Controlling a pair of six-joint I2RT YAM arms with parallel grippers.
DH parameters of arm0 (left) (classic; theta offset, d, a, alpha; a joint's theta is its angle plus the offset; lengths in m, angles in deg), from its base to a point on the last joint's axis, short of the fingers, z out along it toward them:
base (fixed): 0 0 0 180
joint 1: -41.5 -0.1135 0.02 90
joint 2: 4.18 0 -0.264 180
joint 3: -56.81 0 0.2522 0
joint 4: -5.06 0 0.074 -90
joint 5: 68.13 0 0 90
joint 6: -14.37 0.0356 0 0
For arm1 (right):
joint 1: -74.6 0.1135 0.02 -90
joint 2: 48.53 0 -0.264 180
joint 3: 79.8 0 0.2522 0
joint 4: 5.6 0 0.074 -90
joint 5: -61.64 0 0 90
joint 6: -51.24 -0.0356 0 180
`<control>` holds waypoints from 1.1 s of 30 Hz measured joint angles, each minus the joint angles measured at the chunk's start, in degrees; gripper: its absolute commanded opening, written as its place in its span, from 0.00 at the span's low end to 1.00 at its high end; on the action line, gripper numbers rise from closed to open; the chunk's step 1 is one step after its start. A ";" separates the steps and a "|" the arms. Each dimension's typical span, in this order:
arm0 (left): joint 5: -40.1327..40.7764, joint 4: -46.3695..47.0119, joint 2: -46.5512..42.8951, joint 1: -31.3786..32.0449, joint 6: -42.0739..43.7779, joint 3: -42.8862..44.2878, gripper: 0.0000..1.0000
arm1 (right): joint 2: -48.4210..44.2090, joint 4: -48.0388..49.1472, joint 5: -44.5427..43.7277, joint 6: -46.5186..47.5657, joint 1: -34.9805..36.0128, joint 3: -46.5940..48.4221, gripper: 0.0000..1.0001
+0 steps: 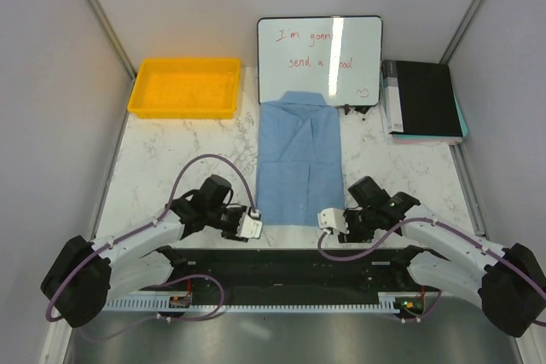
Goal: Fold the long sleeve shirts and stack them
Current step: Fold the shirt
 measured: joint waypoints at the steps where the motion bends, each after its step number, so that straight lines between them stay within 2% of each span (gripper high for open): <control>1: 0.66 0.17 0.02 0.57 1.97 -1.81 0.50 | -0.39 0.46 -0.87 1.90 0.31 -2.03 0.47; 6: 3.23 1.75 1.88 1.79 7.23 -4.11 0.49 | -0.31 5.88 -2.89 5.42 2.12 -3.04 0.45; 16: 4.39 7.23 5.62 3.58 9.66 -4.17 0.46 | -3.08 11.06 -4.92 6.49 4.52 -6.86 0.37; 24: 5.14 11.63 8.63 4.22 11.08 -4.31 0.43 | -0.79 15.17 -5.44 6.45 5.14 -7.34 0.34; 29: 6.23 12.90 9.18 4.46 11.17 -4.26 0.37 | 0.04 16.44 -5.62 6.47 5.18 -7.34 0.26; 33: 7.45 13.18 10.14 4.72 11.30 -3.72 0.25 | 0.63 17.33 -5.84 6.49 5.25 -7.41 0.20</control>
